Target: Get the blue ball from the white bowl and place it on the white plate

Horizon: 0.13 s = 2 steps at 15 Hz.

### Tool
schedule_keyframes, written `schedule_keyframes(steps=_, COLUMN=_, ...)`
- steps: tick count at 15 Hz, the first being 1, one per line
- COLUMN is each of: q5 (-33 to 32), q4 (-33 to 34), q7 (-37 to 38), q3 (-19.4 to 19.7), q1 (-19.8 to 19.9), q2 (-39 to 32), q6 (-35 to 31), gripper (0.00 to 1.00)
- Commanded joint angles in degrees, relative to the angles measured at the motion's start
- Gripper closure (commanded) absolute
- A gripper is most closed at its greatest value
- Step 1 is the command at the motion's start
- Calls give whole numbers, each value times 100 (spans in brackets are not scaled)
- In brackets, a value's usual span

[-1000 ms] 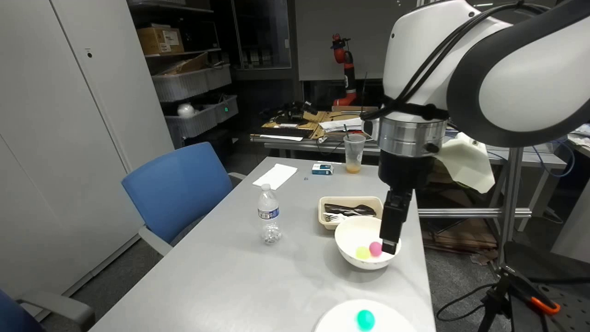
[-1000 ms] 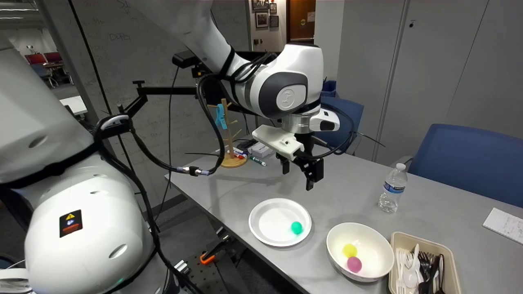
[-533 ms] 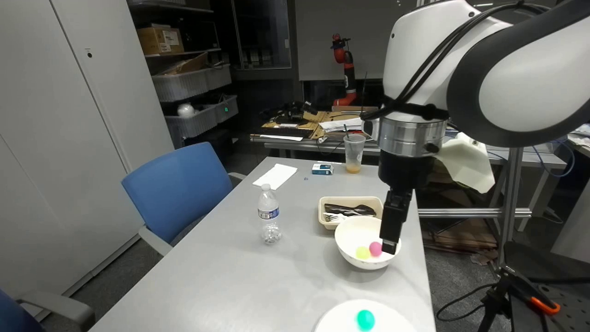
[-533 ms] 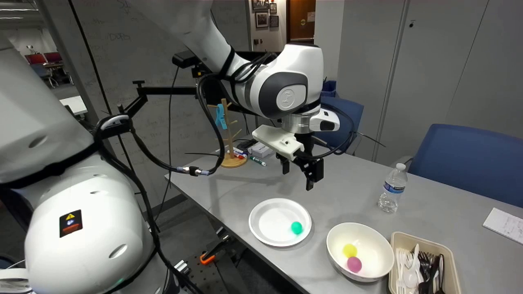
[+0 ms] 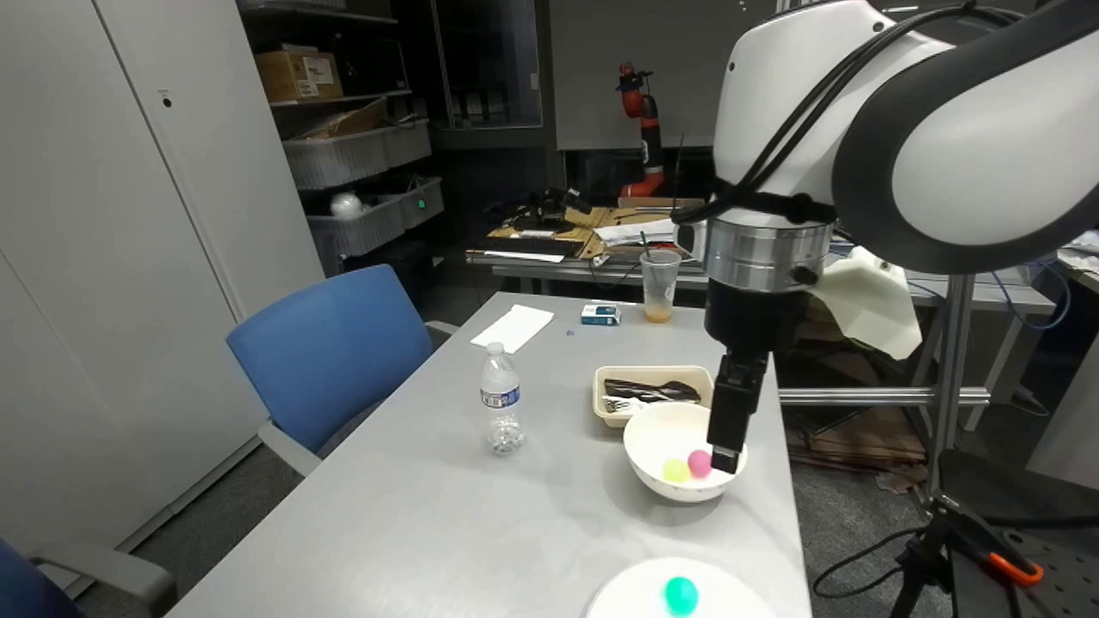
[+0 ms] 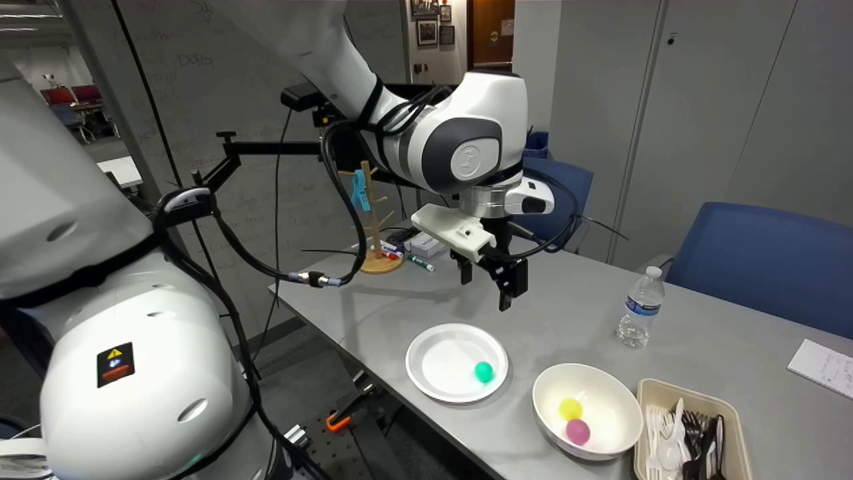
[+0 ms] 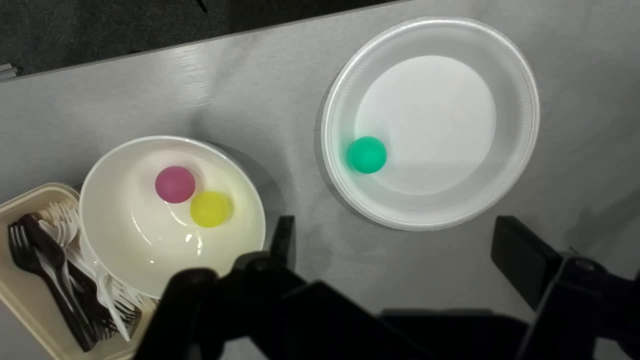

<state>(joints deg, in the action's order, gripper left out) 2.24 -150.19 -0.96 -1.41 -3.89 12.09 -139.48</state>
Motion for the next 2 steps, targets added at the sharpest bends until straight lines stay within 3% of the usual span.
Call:
schedule_keyframes(steps=1, q5=9, q4=5, q7=-5, q3=-31, q1=29, q2=2, q6=10, gripper=0)
schedule_keyframes(steps=2, q5=9, q4=5, q7=-5, q3=-31, q1=29, q2=2, q6=10, gripper=0)
